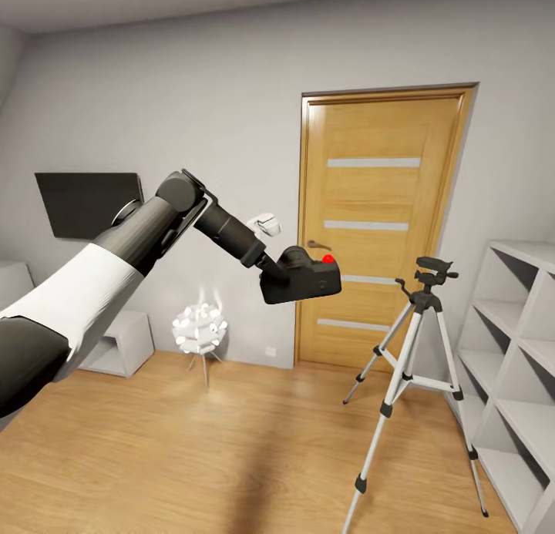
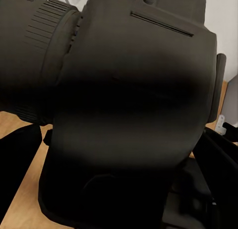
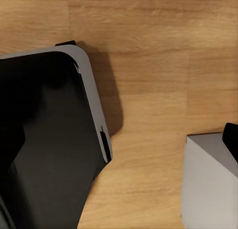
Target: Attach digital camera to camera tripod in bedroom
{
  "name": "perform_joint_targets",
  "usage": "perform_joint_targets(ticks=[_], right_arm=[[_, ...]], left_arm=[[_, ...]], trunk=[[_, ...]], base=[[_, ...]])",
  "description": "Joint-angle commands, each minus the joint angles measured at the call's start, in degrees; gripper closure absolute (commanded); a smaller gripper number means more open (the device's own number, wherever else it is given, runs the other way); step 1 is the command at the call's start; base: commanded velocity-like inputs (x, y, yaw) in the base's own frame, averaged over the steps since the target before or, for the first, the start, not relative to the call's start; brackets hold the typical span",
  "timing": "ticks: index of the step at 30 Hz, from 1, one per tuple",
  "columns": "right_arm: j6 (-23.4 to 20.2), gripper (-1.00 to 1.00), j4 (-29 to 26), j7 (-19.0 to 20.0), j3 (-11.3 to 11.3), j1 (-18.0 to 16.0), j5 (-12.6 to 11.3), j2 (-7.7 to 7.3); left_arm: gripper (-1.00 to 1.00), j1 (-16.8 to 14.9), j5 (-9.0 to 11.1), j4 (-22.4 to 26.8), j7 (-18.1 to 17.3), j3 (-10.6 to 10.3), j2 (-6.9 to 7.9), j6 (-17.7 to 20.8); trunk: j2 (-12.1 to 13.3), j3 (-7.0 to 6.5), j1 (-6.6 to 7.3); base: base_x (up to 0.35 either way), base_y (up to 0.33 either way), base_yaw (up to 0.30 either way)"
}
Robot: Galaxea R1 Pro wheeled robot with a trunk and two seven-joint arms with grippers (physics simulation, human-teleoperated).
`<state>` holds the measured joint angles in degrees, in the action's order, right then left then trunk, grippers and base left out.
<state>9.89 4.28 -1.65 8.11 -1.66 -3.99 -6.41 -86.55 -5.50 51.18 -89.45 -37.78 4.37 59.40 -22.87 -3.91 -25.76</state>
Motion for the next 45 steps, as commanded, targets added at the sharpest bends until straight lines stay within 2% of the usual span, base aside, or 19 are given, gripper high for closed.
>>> perform_joint_targets(ticks=[1,13,20,29,39,42,43,45], right_arm=[[0.48,-1.0,0.28,0.06,0.15,-0.1,-0.41,-0.01],[0.48,-1.0,0.29,0.06,0.13,-0.1,-0.41,-0.01],[0.48,-1.0,0.28,0.06,0.12,-0.1,-0.41,-0.01],[0.48,-1.0,0.27,0.08,0.14,-0.1,-0.41,-0.01],[0.43,-1.0,0.28,0.15,0.13,-0.1,-0.41,-0.01],[0.41,-1.0,0.29,0.15,0.14,-0.1,-0.41,0.02],[0.4,-1.0,0.29,0.15,0.15,-0.1,-0.41,0.03],[0.4,-1.0,0.28,0.15,0.15,-0.1,-0.41,0.03]], left_arm=[[1.0,-0.02,-0.56,0.07,-0.55,-0.04,0.05,0.6],[1.0,-0.04,-0.56,0.24,-0.55,-0.01,0.02,0.6],[1.0,-0.03,-0.56,2.53,-0.55,-0.02,0.05,0.6],[1.0,-0.02,-0.56,5.45,-0.55,0.28,1.94,0.6],[1.0,-0.02,-0.56,6.33,-0.55,0.91,2.22,0.6],[1.0,0.01,-0.56,9.02,-0.55,1.51,3.27,0.6],[1.0,0.06,-0.56,12.49,-0.55,2.91,4.8,0.6],[1.0,0.09,-0.56,14.63,-0.55,3.97,5.47,0.6]], trunk=[[-0.05,0.03,-0.02],[-0.05,0.04,-0.02],[-0.05,0.04,-0.02],[-0.05,0.04,-0.02],[-0.05,0.1,-0.02],[-0.05,0.16,-0.02],[-0.05,0.18,-0.02],[-0.05,0.21,-0.02]], base=[[0.0,0.0,0.0],[0.0,0.0,-0.157],[0.0,0.0,-0.191],[0.0,0.0,-0.036],[0.0,0.0,-0.043],[0.0,0.0,-0.167],[0.0,0.0,-0.193],[0.0,0.0,-0.163]])
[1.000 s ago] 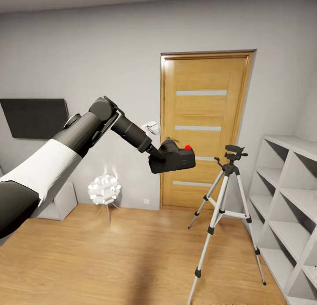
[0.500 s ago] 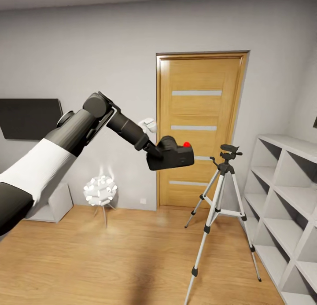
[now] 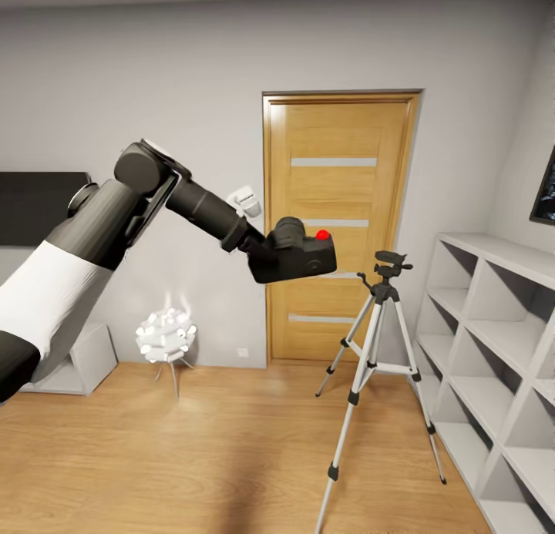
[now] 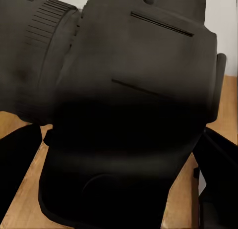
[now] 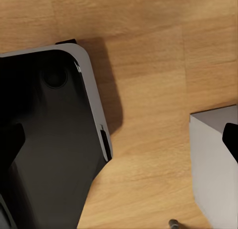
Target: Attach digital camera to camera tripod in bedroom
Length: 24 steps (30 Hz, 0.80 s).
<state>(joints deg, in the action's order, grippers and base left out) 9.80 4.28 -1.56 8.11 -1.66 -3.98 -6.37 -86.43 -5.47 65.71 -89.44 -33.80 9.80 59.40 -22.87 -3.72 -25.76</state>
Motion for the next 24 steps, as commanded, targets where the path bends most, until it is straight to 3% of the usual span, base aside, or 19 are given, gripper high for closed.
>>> perform_joint_targets(ticks=[1,8,19,24], right_arm=[[0.48,-1.0,0.28,0.06,0.15,-0.1,-0.41,-0.01],[0.48,-1.0,0.27,0.06,0.15,-0.1,-0.41,0.02],[0.48,-1.0,0.26,0.06,0.15,-0.1,-0.41,0.03],[0.48,-1.0,0.29,0.06,0.15,-0.1,-0.41,0.04]], left_arm=[[1.0,-0.01,-0.59,0.58,-0.56,0.24,0.19,0.6],[1.0,0.03,-0.5,1.49,-0.56,1.1,0.68,0.6],[1.0,0.05,-0.34,-5.73,-0.56,1.29,-0.51,0.6],[1.0,0.04,-0.33,-5.96,-0.56,1.29,-0.53,0.6]], trunk=[[-0.05,0.04,-0.02],[-0.05,0.06,-0.02],[-0.05,0.07,-0.02],[-0.05,0.07,-0.02]], base=[[0.0,0.0,-0.112],[0.0,0.0,-0.047],[0.0,0.0,-0.006],[0.001,0.0,0.0]])
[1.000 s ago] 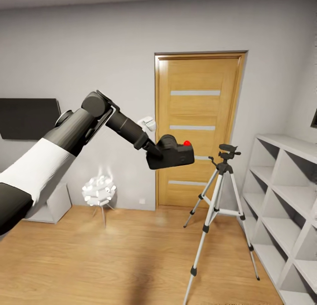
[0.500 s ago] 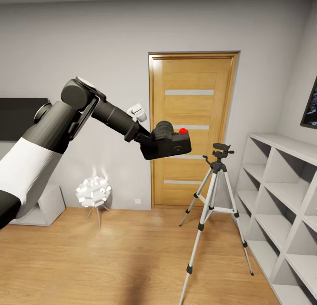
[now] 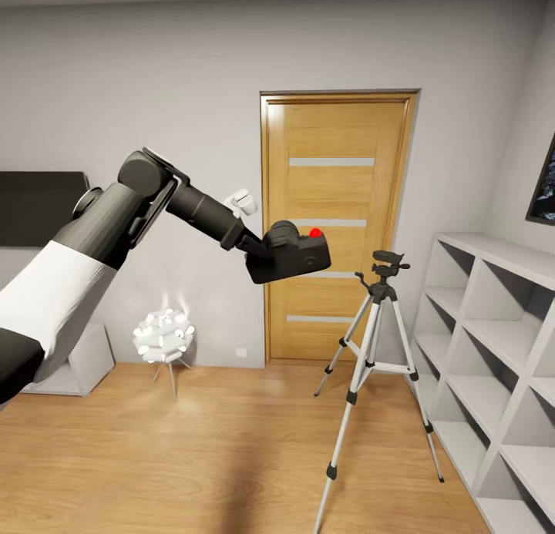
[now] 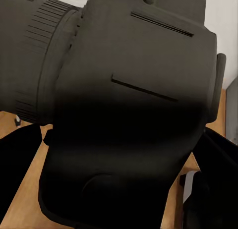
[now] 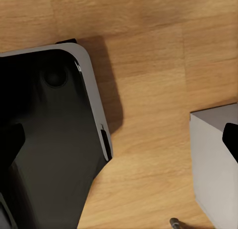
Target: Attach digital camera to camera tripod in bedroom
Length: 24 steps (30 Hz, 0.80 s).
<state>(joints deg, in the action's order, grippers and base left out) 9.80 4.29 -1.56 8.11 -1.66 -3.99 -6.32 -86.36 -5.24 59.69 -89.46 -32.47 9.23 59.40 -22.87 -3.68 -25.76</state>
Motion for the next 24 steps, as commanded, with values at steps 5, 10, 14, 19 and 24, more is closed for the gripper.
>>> perform_joint_targets(ticks=[5,10,14,19,24], right_arm=[[0.5,-1.0,0.25,0.06,0.15,-0.1,-0.41,-0.01],[0.51,-1.0,0.25,0.06,0.15,-0.1,-0.41,-0.01],[0.49,-1.0,0.25,0.06,0.15,-0.1,-0.41,-0.02],[0.49,-1.0,0.28,0.06,0.15,-0.1,-0.41,-0.01],[0.48,-1.0,0.27,0.06,0.15,-0.1,-0.41,-0.01]], left_arm=[[1.0,-0.03,-0.57,0.04,-0.54,-0.05,-0.7,0.6],[1.0,-0.03,-0.61,0.06,-0.54,0.21,-0.96,0.6],[1.0,-0.03,-0.61,0.11,-0.54,1.03,-1.03,0.6],[1.0,-0.03,-0.64,1.13,-0.54,1.54,-0.98,0.6],[1.0,-0.03,-0.64,3.09,-0.54,1.85,-0.73,0.6]], trunk=[[-0.05,0.02,-0.02],[-0.05,0.02,-0.02],[-0.05,0.02,-0.02],[-0.05,0.02,-0.02],[-0.05,0.02,-0.02]], base=[[0.087,0.0,0.0],[0.275,-0.046,0.0],[0.324,-0.113,0.0],[0.337,-0.135,0.0],[0.336,-0.15,0.0]])
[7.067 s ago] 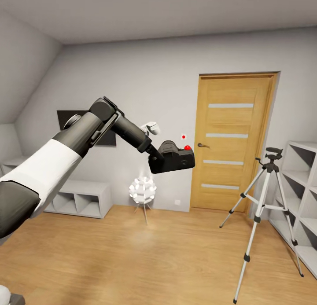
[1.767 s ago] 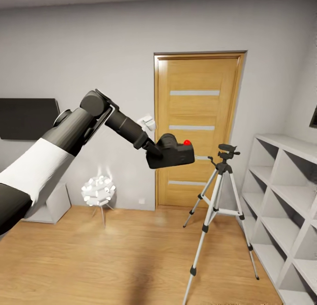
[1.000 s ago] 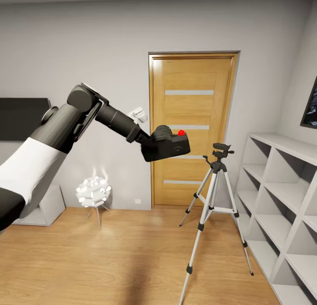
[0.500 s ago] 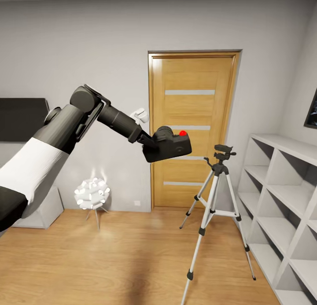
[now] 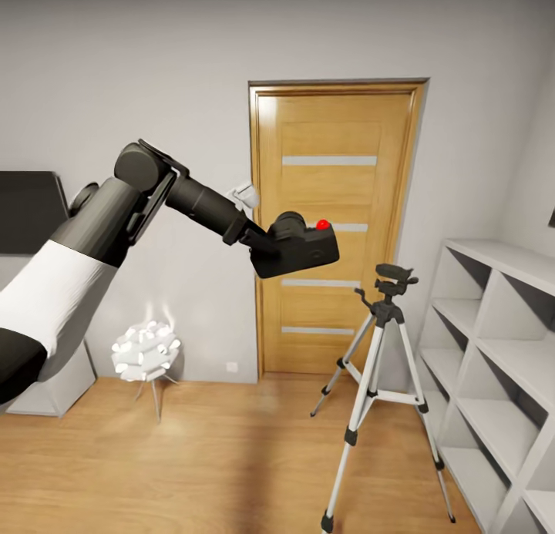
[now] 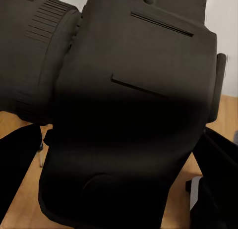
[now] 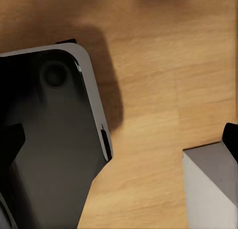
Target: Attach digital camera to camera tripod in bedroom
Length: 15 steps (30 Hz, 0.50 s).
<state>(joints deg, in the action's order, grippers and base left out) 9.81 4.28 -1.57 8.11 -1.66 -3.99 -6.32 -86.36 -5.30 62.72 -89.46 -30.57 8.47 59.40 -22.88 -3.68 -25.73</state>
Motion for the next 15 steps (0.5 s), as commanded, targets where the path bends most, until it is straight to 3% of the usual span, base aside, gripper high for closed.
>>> perform_joint_targets(ticks=[1,11,15], right_arm=[[0.47,-1.0,0.27,0.07,0.15,-0.1,-0.41,-0.01],[0.47,-1.0,0.25,0.07,0.15,-0.1,-0.41,-0.01],[0.47,-1.0,0.24,0.07,0.15,-0.1,-0.41,-0.02]], left_arm=[[1.0,-0.03,-0.59,0.4,-0.54,0.0,0.07,0.6],[1.0,0.02,-0.59,3.21,-0.54,-0.02,0.17,0.6],[1.0,0.0,-0.59,3.47,-0.54,-0.07,0.44,0.6]], trunk=[[-0.03,0.02,-0.05],[-0.03,0.02,-0.05],[-0.03,0.02,-0.05]], base=[[0.336,-0.133,0.0],[0.333,-0.1,0.0],[0.195,-0.037,0.0]])
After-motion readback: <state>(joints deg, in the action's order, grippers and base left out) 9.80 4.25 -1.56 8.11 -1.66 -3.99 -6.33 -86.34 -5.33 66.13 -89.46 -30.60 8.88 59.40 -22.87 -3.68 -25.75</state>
